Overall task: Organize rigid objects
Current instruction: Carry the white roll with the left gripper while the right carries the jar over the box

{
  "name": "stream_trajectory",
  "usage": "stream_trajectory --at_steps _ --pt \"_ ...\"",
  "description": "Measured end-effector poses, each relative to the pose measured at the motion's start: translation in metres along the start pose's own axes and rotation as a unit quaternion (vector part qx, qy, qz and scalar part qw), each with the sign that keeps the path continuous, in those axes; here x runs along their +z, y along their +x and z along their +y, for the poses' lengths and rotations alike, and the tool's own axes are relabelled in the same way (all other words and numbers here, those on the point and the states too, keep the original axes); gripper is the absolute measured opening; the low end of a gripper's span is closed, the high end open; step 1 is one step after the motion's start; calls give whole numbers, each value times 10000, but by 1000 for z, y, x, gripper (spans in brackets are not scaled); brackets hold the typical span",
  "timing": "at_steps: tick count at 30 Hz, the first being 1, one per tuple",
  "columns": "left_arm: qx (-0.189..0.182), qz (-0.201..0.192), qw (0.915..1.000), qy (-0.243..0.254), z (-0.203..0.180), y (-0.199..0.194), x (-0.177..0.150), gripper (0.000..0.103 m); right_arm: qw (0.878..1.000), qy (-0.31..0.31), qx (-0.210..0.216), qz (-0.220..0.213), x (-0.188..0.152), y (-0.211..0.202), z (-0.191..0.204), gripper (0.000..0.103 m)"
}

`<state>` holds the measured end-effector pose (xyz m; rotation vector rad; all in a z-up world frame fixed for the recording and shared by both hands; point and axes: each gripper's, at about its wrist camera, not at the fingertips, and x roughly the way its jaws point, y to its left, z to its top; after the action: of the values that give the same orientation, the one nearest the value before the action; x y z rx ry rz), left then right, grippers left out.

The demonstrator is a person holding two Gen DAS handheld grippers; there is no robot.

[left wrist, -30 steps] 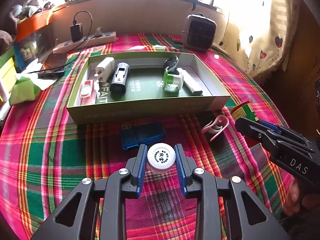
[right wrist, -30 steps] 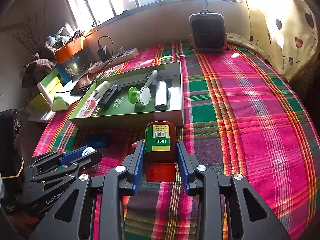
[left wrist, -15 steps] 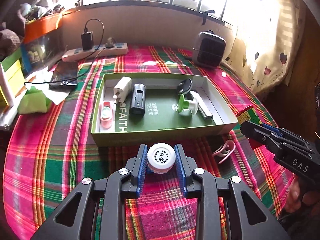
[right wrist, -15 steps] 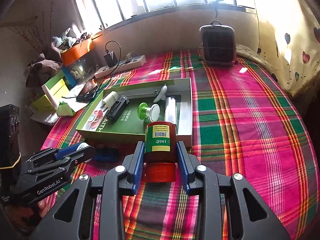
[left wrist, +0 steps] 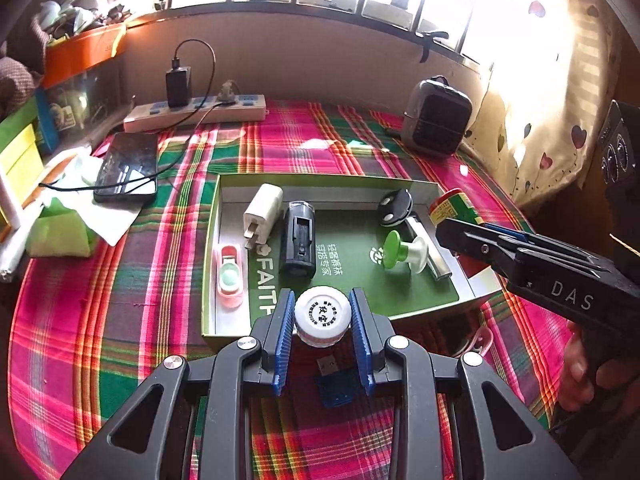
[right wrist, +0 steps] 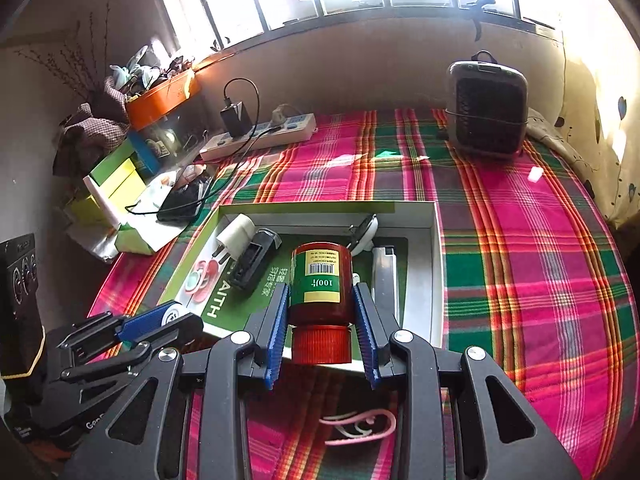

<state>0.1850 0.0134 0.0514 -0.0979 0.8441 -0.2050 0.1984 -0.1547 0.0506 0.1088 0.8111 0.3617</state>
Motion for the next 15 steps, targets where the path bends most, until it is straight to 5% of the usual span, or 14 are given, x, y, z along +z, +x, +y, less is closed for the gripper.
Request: stream_trajectory --at_steps 15 --pt "-22 222 9997 -38 11 32 9 27 9984 -120 56 551 33 79 17 33"
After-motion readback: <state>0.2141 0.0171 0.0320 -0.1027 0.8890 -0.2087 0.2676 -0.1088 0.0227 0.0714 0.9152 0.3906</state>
